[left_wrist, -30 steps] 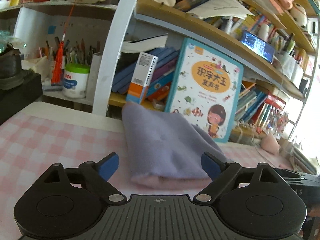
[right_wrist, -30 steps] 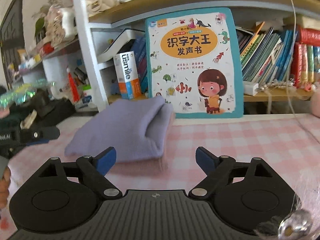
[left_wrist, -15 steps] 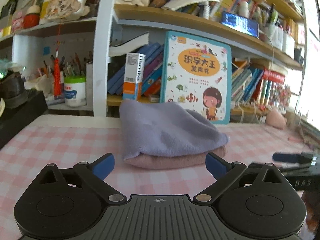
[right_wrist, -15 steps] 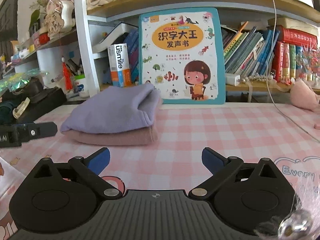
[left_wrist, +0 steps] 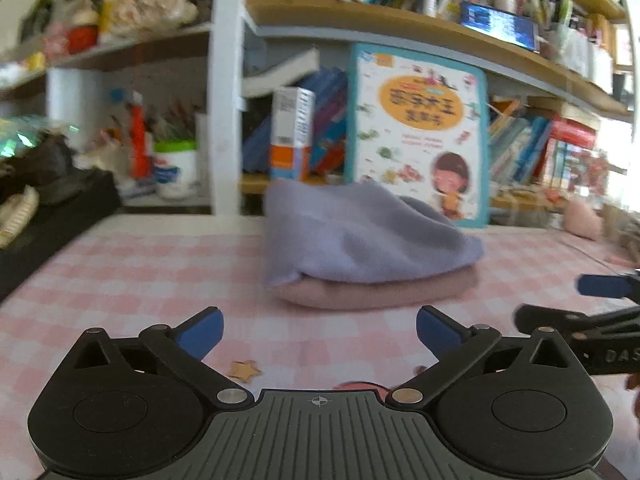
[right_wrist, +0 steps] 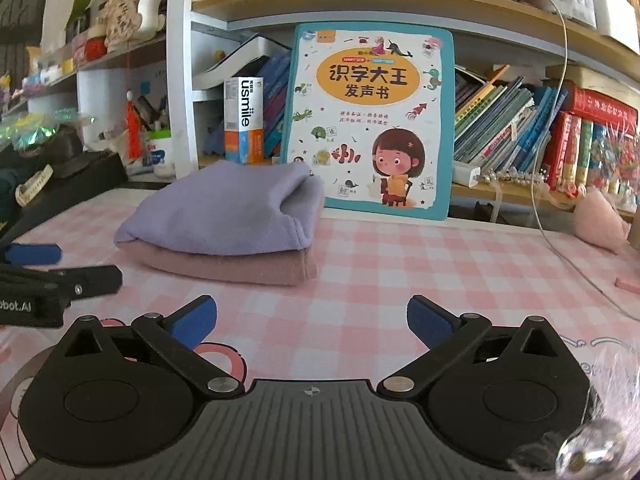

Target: Fold clothes

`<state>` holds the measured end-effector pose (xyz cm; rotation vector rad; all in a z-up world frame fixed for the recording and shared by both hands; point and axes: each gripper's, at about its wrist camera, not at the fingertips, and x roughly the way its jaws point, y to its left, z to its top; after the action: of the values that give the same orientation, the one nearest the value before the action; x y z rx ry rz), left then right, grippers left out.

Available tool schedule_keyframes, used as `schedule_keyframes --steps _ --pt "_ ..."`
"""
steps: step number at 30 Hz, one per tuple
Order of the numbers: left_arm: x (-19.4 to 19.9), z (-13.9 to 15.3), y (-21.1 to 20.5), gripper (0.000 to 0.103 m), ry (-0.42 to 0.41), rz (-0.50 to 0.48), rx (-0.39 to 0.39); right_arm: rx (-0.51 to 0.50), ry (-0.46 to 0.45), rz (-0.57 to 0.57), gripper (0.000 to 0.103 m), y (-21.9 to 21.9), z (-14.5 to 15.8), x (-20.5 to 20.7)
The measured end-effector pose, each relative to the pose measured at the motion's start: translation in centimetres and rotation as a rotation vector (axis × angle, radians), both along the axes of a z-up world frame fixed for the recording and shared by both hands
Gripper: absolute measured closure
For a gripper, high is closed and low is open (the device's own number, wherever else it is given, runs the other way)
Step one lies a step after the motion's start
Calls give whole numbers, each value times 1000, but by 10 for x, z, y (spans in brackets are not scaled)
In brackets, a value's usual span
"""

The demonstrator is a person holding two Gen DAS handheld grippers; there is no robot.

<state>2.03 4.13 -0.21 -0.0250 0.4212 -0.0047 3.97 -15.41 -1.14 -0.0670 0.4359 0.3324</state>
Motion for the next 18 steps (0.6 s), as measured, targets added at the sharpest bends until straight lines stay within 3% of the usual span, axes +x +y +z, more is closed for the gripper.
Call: schedule_keyframes --steps 4,11,18 --pt "-4 2 0 0 -27 37 18 -12 -5 -25 1 1 0 -1" --pt "3 3 -2 0 -8 1 35 23 9 -24 1 10 0 -6" --pt "2 2 -4 0 -4 -2 48 -70 -49 -21 1 26 1 -15"
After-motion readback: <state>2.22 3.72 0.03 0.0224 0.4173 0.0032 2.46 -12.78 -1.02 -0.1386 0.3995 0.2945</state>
